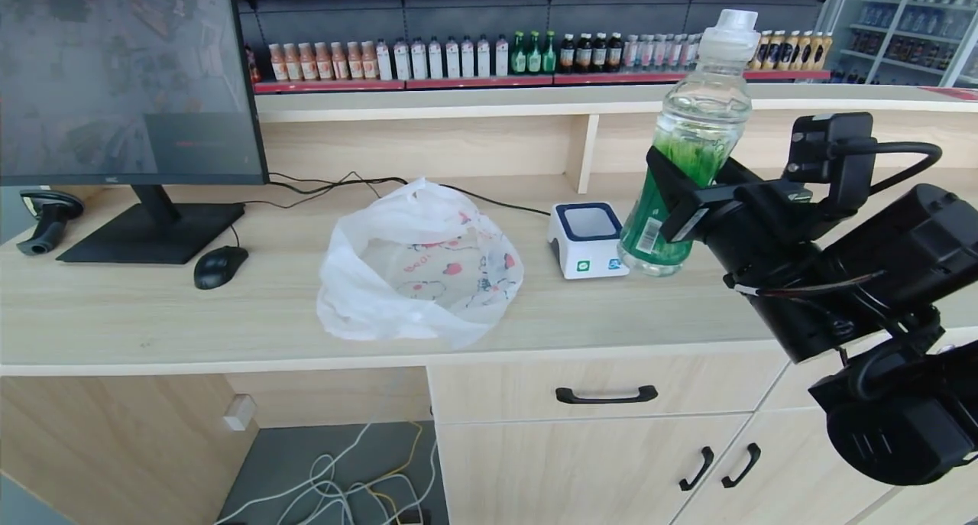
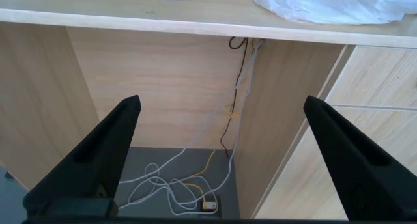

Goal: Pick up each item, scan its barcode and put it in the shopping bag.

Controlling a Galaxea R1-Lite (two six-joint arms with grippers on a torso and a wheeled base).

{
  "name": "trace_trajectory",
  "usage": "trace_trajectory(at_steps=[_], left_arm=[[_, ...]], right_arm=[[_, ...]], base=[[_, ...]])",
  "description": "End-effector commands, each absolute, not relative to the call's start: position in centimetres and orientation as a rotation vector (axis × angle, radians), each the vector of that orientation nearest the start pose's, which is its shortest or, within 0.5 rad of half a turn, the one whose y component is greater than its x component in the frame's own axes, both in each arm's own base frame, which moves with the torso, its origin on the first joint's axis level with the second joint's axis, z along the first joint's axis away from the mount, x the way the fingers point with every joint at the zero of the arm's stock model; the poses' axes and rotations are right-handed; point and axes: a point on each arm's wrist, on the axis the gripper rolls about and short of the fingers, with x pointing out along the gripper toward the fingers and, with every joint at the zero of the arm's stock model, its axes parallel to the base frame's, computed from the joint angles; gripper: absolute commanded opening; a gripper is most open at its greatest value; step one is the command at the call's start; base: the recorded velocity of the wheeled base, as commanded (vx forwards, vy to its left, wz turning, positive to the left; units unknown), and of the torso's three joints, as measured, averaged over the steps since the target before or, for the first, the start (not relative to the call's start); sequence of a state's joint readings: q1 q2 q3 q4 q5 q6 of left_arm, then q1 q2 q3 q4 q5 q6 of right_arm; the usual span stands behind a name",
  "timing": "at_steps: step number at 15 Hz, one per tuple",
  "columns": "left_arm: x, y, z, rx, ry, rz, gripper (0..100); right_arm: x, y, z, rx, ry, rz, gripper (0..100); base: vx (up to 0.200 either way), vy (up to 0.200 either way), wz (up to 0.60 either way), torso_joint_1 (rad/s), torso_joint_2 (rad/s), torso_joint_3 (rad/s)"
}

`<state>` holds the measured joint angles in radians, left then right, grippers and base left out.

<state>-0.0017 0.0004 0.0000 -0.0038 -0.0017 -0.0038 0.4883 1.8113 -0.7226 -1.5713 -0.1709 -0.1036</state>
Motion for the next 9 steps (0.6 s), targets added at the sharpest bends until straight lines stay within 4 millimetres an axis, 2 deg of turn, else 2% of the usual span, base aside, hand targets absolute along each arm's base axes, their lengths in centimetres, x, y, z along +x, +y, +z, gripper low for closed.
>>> trace_trajectory(at_steps=[1, 4, 9], left_arm=[[-2.28, 0.00, 7.60, -0.005, -0.005, -0.003, 100], [-2.28, 0.00, 7.60, -0.005, -0.005, -0.003, 100], [-2.28, 0.00, 7.60, -0.005, -0.005, -0.003, 100]], right_arm=[[27.50, 14.27, 22.00, 0.058, -0.477, 0.290, 0], [27.64, 14.29, 22.13, 0.074, -0.481, 0.291, 0], [27.89, 14.48, 22.56, 0.082, -0.500, 0.293, 0]], base=[[0.000, 0.000, 0.00, 0.000, 0.00, 0.000], [0.000, 0.000, 0.00, 0.000, 0.00, 0.000], [0.000, 0.000, 0.60, 0.003, 0.00, 0.000]])
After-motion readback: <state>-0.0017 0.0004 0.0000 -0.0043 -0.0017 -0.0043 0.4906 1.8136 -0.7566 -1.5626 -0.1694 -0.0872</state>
